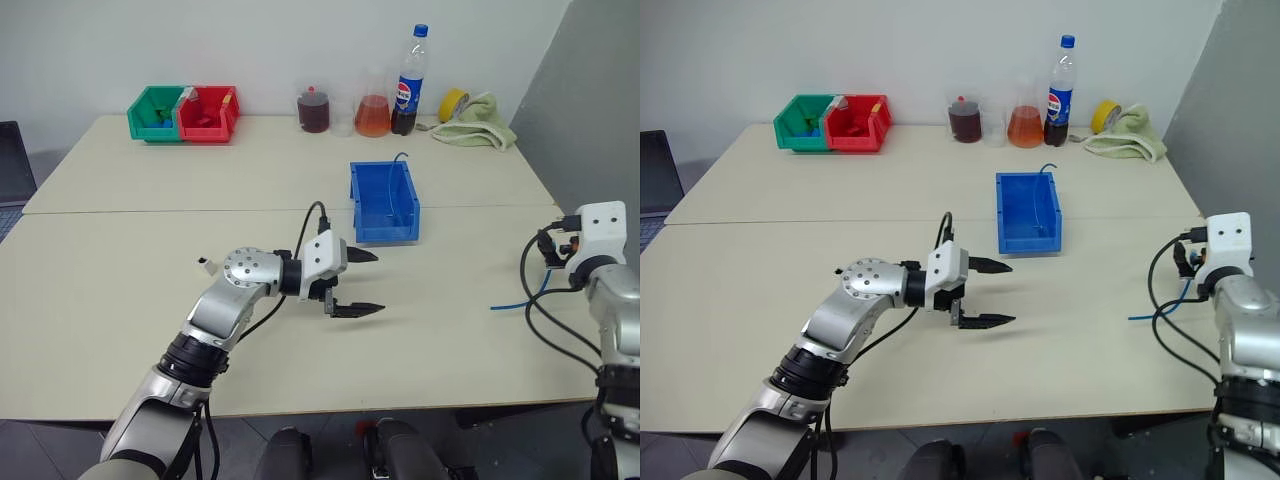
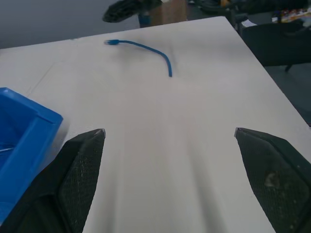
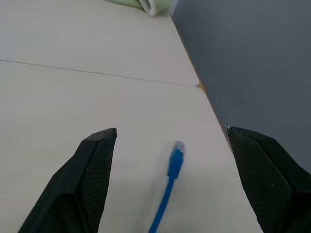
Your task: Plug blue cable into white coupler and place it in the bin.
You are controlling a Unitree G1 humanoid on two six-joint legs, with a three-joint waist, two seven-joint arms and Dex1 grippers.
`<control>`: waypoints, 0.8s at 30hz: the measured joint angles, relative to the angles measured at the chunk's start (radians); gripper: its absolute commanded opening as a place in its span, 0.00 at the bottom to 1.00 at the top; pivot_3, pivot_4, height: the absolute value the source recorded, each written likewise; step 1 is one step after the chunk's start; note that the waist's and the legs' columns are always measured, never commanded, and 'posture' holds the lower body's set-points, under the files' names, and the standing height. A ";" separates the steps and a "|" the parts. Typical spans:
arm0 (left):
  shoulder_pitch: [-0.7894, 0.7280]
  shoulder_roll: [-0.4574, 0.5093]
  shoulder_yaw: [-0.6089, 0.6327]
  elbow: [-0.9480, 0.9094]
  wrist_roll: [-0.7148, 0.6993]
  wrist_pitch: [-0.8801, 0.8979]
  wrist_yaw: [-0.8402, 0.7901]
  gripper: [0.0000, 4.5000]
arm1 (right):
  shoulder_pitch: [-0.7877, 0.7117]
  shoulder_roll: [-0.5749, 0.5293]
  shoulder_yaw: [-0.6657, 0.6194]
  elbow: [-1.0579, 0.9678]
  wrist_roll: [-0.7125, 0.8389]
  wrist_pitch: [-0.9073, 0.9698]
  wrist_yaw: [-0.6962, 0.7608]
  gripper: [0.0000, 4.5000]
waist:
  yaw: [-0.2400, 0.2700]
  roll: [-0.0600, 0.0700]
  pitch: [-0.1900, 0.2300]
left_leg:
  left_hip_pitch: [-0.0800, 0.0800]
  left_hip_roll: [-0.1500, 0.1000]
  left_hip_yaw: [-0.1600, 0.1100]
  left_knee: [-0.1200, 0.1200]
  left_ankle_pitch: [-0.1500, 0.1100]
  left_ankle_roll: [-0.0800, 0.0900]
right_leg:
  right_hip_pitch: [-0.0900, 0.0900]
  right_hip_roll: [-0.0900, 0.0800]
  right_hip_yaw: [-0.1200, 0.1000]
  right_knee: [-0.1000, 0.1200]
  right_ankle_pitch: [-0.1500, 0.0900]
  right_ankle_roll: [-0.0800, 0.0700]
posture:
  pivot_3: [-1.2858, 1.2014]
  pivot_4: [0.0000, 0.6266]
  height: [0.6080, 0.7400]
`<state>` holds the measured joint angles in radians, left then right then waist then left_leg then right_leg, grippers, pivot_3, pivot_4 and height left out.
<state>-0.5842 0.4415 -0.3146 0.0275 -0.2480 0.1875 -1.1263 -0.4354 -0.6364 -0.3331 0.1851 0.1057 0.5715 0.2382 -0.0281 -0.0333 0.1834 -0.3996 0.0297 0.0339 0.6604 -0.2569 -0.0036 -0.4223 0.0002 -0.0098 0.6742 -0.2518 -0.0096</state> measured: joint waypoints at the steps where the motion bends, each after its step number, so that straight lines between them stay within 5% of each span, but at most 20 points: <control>1: 0.000 -0.007 0.000 0.000 0.000 0.000 0.000 1.00 | -0.023 -0.007 0.000 0.052 0.004 0.003 0.007 0.85 | 0.000 0.000 0.000 | 0.000 0.000 0.000 0.000 0.000 0.000 | 0.000 0.000 0.000 0.000 0.000 0.000 | 0.52 0.24 1.00; 11: -0.001 -0.046 -0.001 -0.019 -0.009 0.031 0.004 1.00 | -0.128 -0.037 0.021 0.333 0.012 0.036 0.087 0.85 | 0.000 0.001 0.000 | 0.000 0.000 0.000 0.001 0.000 0.000 | 0.000 0.000 0.001 0.001 0.000 0.000 | 0.52 0.24 1.00; 22: -0.005 -0.046 -0.001 -0.019 -0.007 0.039 0.006 1.00 | -0.155 -0.042 0.039 0.395 0.026 0.072 0.102 0.85 | -0.001 0.001 0.000 | 0.001 0.000 0.001 0.001 0.000 0.000 | 0.001 0.000 0.001 0.002 0.000 0.000 | 0.52 0.24 1.00; 24: -0.005 -0.045 -0.001 -0.018 -0.005 0.038 0.009 1.00 | -0.170 -0.042 0.037 0.416 0.035 0.074 0.109 0.77 | -0.002 0.001 0.000 | 0.001 0.000 0.001 0.001 0.000 0.000 | 0.001 0.000 0.001 0.002 0.000 0.000 | 0.52 0.24 1.00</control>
<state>-0.5896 0.3960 -0.3153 0.0096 -0.2531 0.2255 -1.1170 -0.6053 -0.6787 -0.2964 0.6007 0.1407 0.6455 0.3473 -0.0300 -0.0322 0.1830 -0.3984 0.0294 0.0346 0.6616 -0.2567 -0.0035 -0.4218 0.0001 -0.0090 0.6765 -0.2518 -0.0095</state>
